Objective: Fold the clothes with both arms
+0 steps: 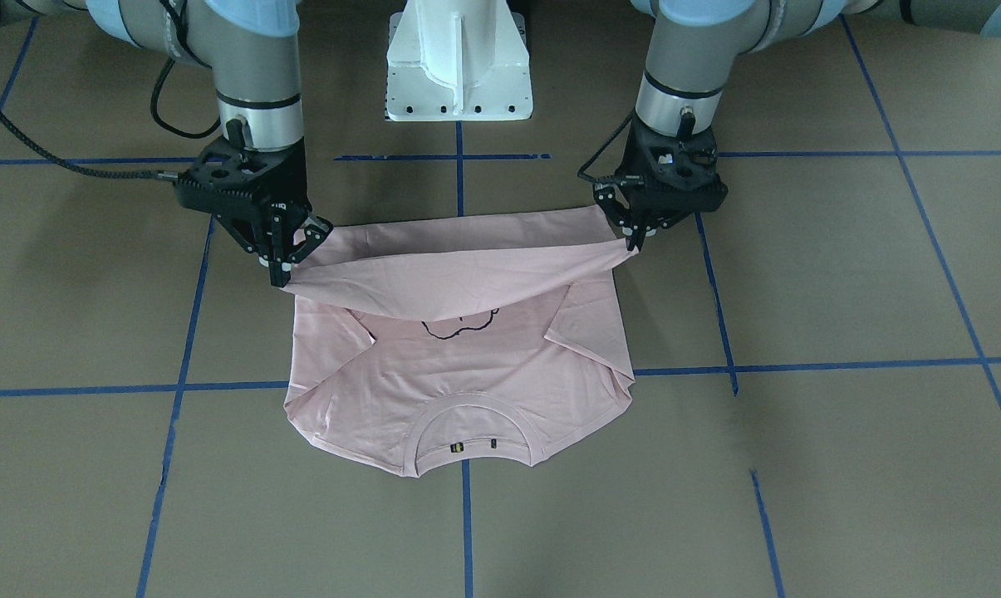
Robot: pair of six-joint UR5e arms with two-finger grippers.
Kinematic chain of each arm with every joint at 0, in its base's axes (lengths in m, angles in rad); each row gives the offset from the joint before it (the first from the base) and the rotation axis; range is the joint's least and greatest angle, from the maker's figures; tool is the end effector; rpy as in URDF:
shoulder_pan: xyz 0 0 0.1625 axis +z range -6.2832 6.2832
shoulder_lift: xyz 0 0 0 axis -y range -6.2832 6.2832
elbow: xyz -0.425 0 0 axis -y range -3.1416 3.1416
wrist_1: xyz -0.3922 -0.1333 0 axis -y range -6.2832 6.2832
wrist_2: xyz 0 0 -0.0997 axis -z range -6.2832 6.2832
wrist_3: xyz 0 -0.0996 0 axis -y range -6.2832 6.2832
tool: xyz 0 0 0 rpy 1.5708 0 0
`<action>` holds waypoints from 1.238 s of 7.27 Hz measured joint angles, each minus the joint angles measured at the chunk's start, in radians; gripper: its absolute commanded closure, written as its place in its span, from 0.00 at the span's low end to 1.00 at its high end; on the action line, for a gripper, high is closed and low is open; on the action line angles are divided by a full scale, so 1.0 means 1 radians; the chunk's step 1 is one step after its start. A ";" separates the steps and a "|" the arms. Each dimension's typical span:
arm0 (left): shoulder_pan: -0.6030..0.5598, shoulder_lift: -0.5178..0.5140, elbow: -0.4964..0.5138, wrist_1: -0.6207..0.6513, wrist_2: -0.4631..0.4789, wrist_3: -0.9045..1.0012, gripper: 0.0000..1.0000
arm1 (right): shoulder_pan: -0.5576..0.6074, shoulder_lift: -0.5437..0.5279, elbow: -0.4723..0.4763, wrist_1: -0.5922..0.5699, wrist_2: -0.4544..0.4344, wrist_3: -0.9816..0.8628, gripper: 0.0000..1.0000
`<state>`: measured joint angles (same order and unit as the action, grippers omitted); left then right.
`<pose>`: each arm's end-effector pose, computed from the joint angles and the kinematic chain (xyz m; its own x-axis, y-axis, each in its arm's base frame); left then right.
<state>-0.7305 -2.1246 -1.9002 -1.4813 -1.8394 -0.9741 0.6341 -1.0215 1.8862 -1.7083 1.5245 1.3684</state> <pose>0.3837 -0.4872 0.2171 0.7143 0.0874 -0.6943 0.1221 0.9614 0.2467 -0.4153 -0.4766 0.2346 0.7135 0.2754 0.6443 -0.4830 0.8594 0.1675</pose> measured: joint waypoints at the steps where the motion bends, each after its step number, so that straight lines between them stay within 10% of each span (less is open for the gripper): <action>1: -0.024 -0.023 0.109 -0.075 0.012 0.017 0.96 | 0.028 0.046 -0.121 0.056 0.007 -0.021 1.00; 2: -0.049 -0.054 0.248 -0.176 0.021 0.035 0.01 | 0.065 0.100 -0.289 0.160 0.025 -0.055 0.01; 5: -0.112 -0.104 0.568 -0.475 0.029 0.136 0.00 | 0.160 0.221 -0.714 0.457 0.088 -0.202 0.00; 9: -0.122 -0.046 0.465 -0.512 0.021 0.174 0.00 | 0.184 0.222 -0.684 0.481 0.199 -0.270 0.00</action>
<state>-0.8523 -2.1709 -1.4353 -1.9930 -1.8188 -0.8001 0.8182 -0.7994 1.2024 -1.2276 1.7230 1.0984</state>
